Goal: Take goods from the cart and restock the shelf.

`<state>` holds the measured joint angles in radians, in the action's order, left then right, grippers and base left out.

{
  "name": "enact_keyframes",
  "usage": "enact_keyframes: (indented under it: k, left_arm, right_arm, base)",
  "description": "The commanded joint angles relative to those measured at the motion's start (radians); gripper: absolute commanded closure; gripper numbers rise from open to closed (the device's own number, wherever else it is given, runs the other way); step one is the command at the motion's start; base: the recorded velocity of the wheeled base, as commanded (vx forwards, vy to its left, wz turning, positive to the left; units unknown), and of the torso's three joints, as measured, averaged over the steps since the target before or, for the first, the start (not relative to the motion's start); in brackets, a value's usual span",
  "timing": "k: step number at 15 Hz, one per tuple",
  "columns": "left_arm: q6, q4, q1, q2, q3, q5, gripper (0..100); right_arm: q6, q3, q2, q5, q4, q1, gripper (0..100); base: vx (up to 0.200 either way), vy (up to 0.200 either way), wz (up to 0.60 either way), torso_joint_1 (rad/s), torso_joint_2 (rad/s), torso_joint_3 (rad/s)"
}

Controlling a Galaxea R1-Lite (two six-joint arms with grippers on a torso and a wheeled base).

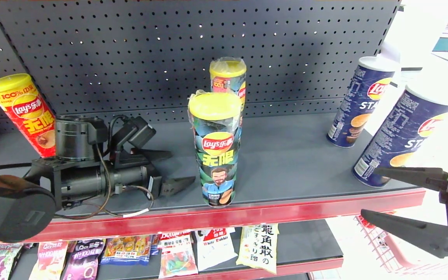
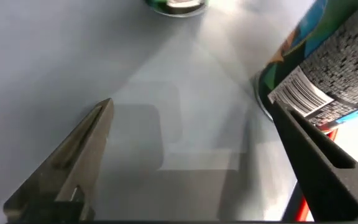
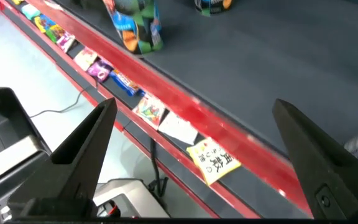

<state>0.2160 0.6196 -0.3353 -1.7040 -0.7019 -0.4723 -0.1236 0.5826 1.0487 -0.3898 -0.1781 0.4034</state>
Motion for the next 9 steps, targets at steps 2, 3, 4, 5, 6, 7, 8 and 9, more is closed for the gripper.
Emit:
enact_keyframes:
  k: [2, 3, 4, 5, 6, 7, 8, 9]
  left_arm:
    - [-0.024, -0.02, 0.048, 0.287, 0.188, 0.067, 0]
    - [-0.036, -0.04, 0.048, 0.38, 0.245, 0.107, 0]
    - [-0.064, -0.081, 0.05, 0.462, 0.272, 0.166, 0]
    - [-0.109, -0.135, 0.05, 0.534, 0.283, 0.228, 0]
    - [-0.141, -0.173, 0.05, 0.595, 0.3, 0.265, 0]
    - [-0.15, -0.204, 0.05, 0.653, 0.317, 0.294, 0]
    - [-0.15, -0.305, 0.05, 0.765, 0.351, 0.348, 0]
    - [-0.152, -0.356, 0.05, 0.805, 0.357, 0.366, 0]
  right_arm:
    - [-0.002, -0.115, -0.139, 0.043, -0.001, -0.012, 0]
    - [-0.002, -0.148, -0.194, 0.055, 0.0, -0.028, 0]
    - [-0.002, -0.178, -0.243, 0.063, 0.006, -0.049, 0]
    - [-0.002, -0.205, -0.285, 0.065, 0.006, -0.075, 0]
    - [-0.001, -0.219, -0.308, 0.065, 0.006, -0.1, 0]
    - [0.001, -0.225, -0.319, 0.063, 0.006, -0.121, 0]
    - [0.004, -0.225, -0.317, 0.062, 0.005, -0.15, 0]
    - [0.007, -0.225, -0.312, 0.062, 0.002, -0.16, 0]
  base:
    - [0.0, 0.0, 0.0, 0.0, 0.0, 0.0]
    - [0.0, 0.0, 0.0, 0.0, 0.0, 0.0]
    - [0.0, 0.0, 0.0, 0.0, 0.0, 0.0]
    - [0.0, 0.0, 0.0, 0.0, 0.0, 0.0]
    - [0.0, 0.0, 0.0, 0.0, 0.0, 0.0]
    - [0.0, 0.0, 0.0, 0.0, 0.0, 0.0]
    - [0.0, 0.0, 0.0, 0.0, 0.0, 0.0]
    - [0.0, 0.0, 0.0, 0.0, 0.0, 0.0]
